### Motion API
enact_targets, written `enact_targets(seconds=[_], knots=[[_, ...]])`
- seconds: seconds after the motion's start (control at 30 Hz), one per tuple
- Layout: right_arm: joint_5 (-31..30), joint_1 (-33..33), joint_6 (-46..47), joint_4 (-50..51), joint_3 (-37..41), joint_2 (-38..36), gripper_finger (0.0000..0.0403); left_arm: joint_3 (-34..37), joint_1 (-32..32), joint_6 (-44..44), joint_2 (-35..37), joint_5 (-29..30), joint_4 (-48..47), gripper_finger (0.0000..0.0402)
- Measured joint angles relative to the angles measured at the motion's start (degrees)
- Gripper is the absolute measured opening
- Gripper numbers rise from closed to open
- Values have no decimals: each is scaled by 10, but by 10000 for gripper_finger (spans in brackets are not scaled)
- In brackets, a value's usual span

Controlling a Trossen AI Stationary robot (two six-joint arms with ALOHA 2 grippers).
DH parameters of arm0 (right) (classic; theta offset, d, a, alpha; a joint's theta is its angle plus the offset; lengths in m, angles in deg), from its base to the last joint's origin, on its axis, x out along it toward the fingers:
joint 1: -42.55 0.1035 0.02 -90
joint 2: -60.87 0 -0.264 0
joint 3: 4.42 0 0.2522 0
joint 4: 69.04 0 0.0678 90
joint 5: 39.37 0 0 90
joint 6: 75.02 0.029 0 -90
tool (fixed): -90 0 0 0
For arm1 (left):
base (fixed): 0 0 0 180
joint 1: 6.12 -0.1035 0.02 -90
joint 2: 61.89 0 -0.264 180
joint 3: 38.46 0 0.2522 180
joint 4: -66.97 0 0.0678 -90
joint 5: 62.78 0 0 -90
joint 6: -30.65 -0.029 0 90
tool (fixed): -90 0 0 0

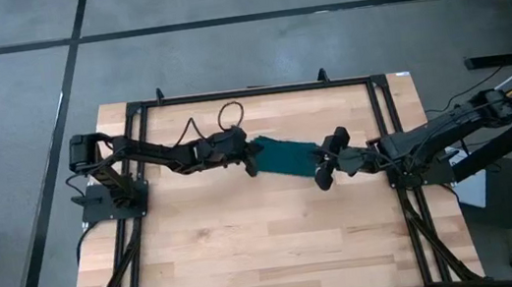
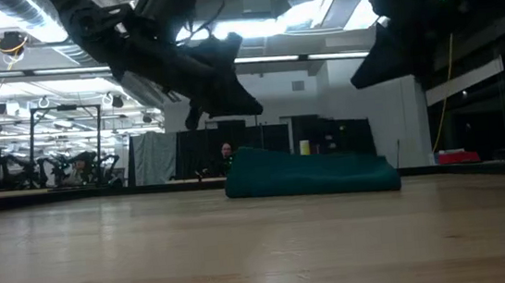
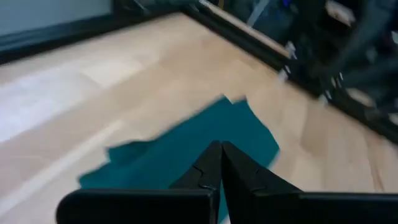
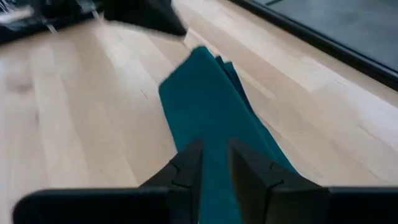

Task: Fold microfiber towels
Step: Fold the towel

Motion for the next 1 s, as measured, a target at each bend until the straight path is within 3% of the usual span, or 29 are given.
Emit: enact_targets(seconds=[0.2,0.53,0.7,1.0], knots=[[5,0,-12,-6,0,4,52,-56,17,-33,-30,-17,-123,3],[5,0,-17,-14,0,6,10,-160,-59,-5,-136,-63,-228,2],[5,0,-20,-32,-1,11,11,-180,-66,20,-150,-4,-224,2],[1,-3,-26,-88,-1,56,22,-188,-98,61,-164,-2,-233,2]])
